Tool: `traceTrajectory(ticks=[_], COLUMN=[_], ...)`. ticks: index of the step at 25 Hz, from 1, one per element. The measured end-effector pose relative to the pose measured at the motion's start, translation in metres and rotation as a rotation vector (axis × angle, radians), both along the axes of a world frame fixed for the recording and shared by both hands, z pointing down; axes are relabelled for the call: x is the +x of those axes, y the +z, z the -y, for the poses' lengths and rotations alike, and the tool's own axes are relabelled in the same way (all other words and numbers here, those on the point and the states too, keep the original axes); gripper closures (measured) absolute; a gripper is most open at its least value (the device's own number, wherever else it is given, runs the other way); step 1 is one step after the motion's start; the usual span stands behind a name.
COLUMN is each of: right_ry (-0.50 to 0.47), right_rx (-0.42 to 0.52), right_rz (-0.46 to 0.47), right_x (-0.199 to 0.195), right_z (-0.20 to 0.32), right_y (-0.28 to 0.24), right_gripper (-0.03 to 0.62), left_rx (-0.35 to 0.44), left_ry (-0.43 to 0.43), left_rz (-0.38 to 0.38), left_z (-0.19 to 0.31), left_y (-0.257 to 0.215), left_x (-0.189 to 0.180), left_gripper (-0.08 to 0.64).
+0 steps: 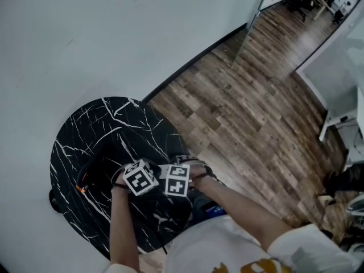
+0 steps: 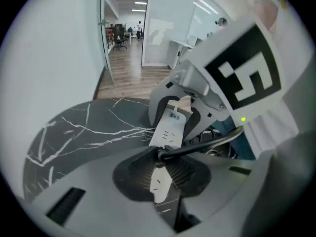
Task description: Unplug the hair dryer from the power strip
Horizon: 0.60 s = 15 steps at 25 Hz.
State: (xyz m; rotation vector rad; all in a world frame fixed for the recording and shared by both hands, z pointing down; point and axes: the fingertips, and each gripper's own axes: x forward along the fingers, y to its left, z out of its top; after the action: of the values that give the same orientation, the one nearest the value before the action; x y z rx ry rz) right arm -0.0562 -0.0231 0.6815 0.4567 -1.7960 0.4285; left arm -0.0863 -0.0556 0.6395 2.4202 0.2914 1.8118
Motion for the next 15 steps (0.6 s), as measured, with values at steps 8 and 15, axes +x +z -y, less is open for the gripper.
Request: traceTrajectory(ticks=[8,15], right_ry=[0.015,0.008], right_rx=[0.002,0.003], right_rz=[0.011,-0.004], right_x=[0.001,0.0], right_z=[0.0,0.001], right_y=[0.0,0.001], right_gripper=[0.319,0.319], left_rx=[-0.195,0.243], left_ry=[0.006,-0.029], left_rz=[-0.019,-0.087], left_z=[0.004,-0.003], left_y=[-0.013,-0.005], left_x=[0.011,0.002], left_gripper=[0.495,0.508])
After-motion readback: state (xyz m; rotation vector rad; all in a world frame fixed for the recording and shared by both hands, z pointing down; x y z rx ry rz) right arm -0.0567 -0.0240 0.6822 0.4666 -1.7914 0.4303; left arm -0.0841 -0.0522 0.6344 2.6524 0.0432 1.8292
